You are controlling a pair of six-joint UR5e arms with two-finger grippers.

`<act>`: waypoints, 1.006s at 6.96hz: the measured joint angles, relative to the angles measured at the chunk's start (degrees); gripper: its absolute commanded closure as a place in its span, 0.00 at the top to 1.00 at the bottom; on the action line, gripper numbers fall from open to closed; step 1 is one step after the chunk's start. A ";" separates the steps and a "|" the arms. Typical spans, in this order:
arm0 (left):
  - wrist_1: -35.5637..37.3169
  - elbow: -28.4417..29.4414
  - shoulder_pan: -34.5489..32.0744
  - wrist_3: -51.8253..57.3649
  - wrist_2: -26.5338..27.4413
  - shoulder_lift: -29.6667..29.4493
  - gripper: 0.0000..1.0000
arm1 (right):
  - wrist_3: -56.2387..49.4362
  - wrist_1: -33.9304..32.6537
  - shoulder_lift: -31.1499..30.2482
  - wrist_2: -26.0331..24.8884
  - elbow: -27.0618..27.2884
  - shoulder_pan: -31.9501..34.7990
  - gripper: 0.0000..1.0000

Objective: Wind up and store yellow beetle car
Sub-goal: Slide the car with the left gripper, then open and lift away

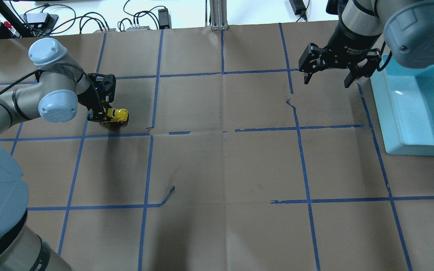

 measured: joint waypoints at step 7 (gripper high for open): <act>-0.03 0.37 3.73 3.25 -0.18 -0.14 0.01 | 0.03 -0.58 0.63 0.16 0.00 0.11 1.00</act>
